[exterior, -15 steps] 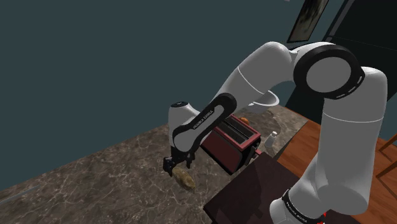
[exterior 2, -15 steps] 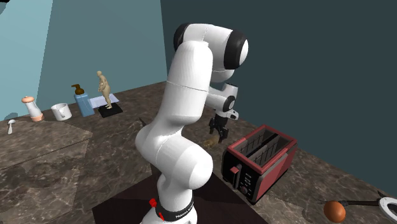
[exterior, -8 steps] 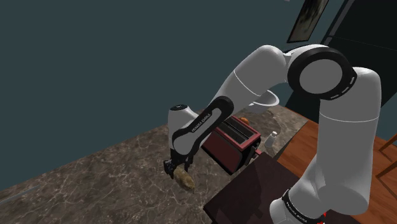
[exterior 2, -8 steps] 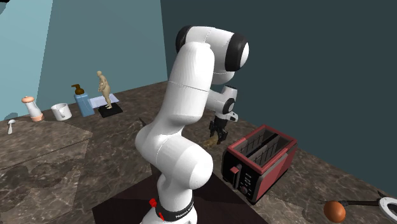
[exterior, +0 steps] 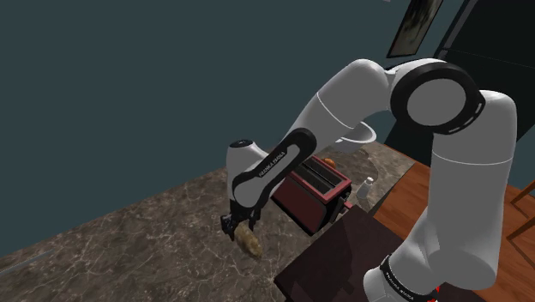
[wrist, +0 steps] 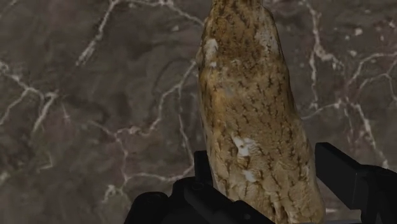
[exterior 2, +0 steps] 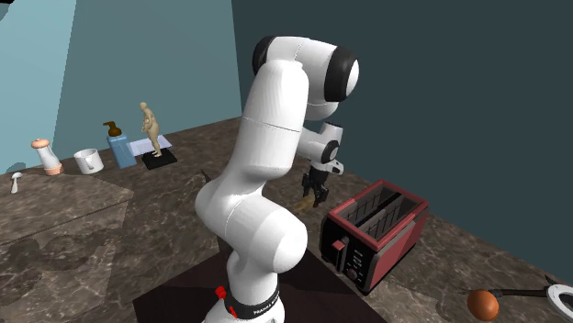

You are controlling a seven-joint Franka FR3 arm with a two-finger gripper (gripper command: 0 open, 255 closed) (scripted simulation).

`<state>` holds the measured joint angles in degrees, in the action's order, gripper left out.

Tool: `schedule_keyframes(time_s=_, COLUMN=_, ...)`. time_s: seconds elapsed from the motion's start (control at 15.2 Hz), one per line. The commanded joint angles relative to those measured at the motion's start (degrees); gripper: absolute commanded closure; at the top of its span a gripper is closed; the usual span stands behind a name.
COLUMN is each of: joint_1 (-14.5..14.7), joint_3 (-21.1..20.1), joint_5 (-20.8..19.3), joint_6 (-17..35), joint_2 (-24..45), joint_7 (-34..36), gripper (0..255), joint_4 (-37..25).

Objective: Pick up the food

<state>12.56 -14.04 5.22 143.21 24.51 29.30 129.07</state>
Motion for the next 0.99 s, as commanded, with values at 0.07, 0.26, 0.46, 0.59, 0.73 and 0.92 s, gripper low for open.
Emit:
schedule_keyframes(time_s=0.07, joint_1=-0.32, joint_3=-0.31, joint_5=0.41, joint_6=-1.8, joint_2=-2.11, joint_7=-0.12, gripper=255, joint_4=0.3)
schedule_keyframes(time_s=0.26, joint_1=-0.57, joint_3=-0.62, joint_5=0.85, joint_6=-3.74, joint_2=-4.27, joint_7=-0.18, gripper=255, joint_4=0.48)
schedule_keyframes(time_s=0.46, joint_1=-0.81, joint_3=-0.88, joint_5=1.28, joint_6=-5.73, joint_2=-6.36, joint_7=-0.24, gripper=255, joint_4=0.55)
schedule_keyframes(time_s=0.59, joint_1=-0.95, joint_3=-1.04, joint_5=1.55, joint_6=-7.09, joint_2=-7.72, joint_7=-0.28, gripper=255, joint_4=0.53)
schedule_keyframes(time_s=0.73, joint_1=-1.09, joint_3=-1.18, joint_5=1.83, joint_6=-8.47, joint_2=-9.05, joint_7=-0.31, gripper=255, joint_4=0.46)
schedule_keyframes(time_s=0.92, joint_1=-1.15, joint_3=-1.25, joint_5=1.98, joint_6=-9.27, joint_2=-9.81, joint_7=-0.33, gripper=255, joint_4=0.4)
